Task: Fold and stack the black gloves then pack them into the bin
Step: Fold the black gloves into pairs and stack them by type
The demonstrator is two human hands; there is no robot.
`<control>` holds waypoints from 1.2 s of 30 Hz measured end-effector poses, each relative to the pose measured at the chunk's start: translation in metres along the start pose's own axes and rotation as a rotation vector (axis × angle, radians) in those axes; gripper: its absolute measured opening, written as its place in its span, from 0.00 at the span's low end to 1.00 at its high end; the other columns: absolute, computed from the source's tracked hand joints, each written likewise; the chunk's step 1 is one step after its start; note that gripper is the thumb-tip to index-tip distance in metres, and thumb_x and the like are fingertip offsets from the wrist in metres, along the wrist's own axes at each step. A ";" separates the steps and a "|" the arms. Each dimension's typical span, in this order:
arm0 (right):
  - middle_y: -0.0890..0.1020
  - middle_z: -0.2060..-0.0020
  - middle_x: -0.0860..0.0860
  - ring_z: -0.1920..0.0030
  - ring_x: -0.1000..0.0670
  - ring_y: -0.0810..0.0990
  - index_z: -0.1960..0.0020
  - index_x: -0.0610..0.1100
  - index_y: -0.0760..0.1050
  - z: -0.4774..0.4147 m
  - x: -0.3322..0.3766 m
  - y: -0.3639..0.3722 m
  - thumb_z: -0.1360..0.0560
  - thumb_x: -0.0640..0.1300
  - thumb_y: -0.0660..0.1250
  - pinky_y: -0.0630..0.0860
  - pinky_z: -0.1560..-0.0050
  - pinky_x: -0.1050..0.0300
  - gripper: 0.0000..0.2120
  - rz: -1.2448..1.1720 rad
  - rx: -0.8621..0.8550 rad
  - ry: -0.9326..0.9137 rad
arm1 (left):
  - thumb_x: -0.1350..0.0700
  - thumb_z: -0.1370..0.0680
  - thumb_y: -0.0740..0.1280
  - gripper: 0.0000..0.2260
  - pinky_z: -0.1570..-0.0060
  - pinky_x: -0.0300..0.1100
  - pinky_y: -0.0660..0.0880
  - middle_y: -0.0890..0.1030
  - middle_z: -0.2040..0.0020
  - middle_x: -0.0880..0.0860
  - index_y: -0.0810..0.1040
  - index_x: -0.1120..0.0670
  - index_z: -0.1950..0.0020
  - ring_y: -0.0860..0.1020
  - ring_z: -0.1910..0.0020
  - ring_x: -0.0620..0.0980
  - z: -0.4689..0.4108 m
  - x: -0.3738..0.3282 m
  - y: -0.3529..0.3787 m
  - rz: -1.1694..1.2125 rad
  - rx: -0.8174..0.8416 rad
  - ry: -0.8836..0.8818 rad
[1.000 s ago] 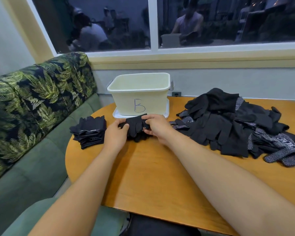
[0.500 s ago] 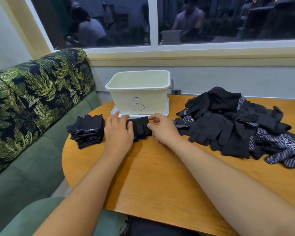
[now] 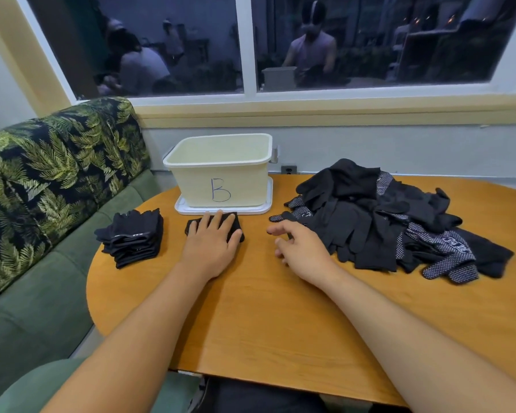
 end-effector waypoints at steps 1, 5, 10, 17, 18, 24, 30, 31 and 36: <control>0.80 0.39 0.61 0.55 0.61 0.84 0.37 0.59 0.80 0.006 0.001 -0.007 0.15 0.42 0.63 0.84 0.47 0.54 0.15 -0.008 -0.014 -0.016 | 0.36 0.13 0.47 0.28 0.18 0.60 0.54 0.62 0.15 0.51 0.62 0.45 0.15 0.56 0.15 0.57 0.004 -0.007 -0.005 -0.017 -0.059 0.018; 0.82 0.42 0.60 0.53 0.59 0.84 0.39 0.57 0.82 0.030 -0.004 -0.044 0.16 0.40 0.64 0.84 0.46 0.53 0.15 -0.023 -0.102 -0.041 | 0.38 0.13 0.50 0.26 0.21 0.60 0.60 0.72 0.21 0.49 0.72 0.49 0.22 0.63 0.19 0.54 0.024 -0.063 -0.013 0.055 -0.176 0.136; 0.82 0.43 0.61 0.51 0.57 0.84 0.41 0.55 0.82 0.061 -0.023 -0.096 0.17 0.39 0.64 0.81 0.48 0.58 0.14 0.038 -0.214 -0.080 | 0.39 0.13 0.51 0.24 0.25 0.53 0.65 0.75 0.25 0.47 0.73 0.48 0.23 0.67 0.23 0.49 0.037 -0.136 -0.007 0.207 -0.166 0.212; 0.83 0.47 0.60 0.52 0.58 0.85 0.44 0.51 0.84 0.100 -0.059 -0.163 0.18 0.35 0.66 0.81 0.50 0.61 0.14 0.070 -0.372 -0.120 | 0.43 0.14 0.58 0.15 0.32 0.46 0.70 0.79 0.35 0.42 0.79 0.46 0.34 0.74 0.32 0.46 0.041 -0.200 0.000 0.232 -0.259 0.364; 0.84 0.48 0.59 0.53 0.58 0.85 0.45 0.52 0.84 0.101 -0.065 -0.168 0.18 0.34 0.66 0.81 0.51 0.59 0.14 0.049 -0.400 -0.102 | 0.45 0.14 0.59 0.12 0.34 0.46 0.71 0.80 0.38 0.42 0.79 0.45 0.37 0.75 0.34 0.45 0.040 -0.202 -0.003 0.249 -0.286 0.382; 0.84 0.51 0.59 0.54 0.56 0.84 0.48 0.55 0.82 0.099 -0.078 -0.176 0.19 0.36 0.66 0.78 0.54 0.60 0.14 0.050 -0.493 -0.057 | 0.54 0.18 0.67 0.13 0.33 0.50 0.73 0.79 0.35 0.47 0.78 0.49 0.33 0.74 0.32 0.49 0.001 -0.233 -0.041 0.418 -0.489 0.435; 0.83 0.52 0.59 0.53 0.55 0.83 0.49 0.58 0.81 0.099 -0.083 -0.177 0.19 0.37 0.67 0.78 0.55 0.63 0.16 0.045 -0.503 -0.048 | 0.54 0.24 0.68 0.28 0.23 0.58 0.62 0.73 0.26 0.52 0.70 0.53 0.24 0.66 0.22 0.55 -0.077 -0.279 -0.083 0.249 -0.324 0.445; 0.83 0.52 0.59 0.53 0.55 0.83 0.49 0.59 0.80 0.099 -0.083 -0.176 0.19 0.36 0.67 0.77 0.55 0.63 0.16 0.044 -0.504 -0.050 | 0.53 0.24 0.68 0.26 0.21 0.60 0.59 0.73 0.27 0.52 0.72 0.52 0.26 0.65 0.22 0.56 -0.090 -0.279 -0.082 0.190 -0.265 0.426; 0.83 0.53 0.59 0.55 0.55 0.82 0.49 0.57 0.81 0.098 -0.079 -0.173 0.19 0.36 0.67 0.75 0.56 0.65 0.15 0.014 -0.461 -0.066 | 0.47 0.17 0.67 0.09 0.36 0.56 0.70 0.79 0.51 0.51 0.76 0.53 0.44 0.75 0.48 0.58 -0.093 -0.253 -0.100 0.320 -0.244 0.318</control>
Point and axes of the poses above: each hand's wrist, its own z-axis away from the middle knuckle, its own y-axis out of the palm, x = y × z, the point moved 6 cm from there along -z, towards the middle knuckle
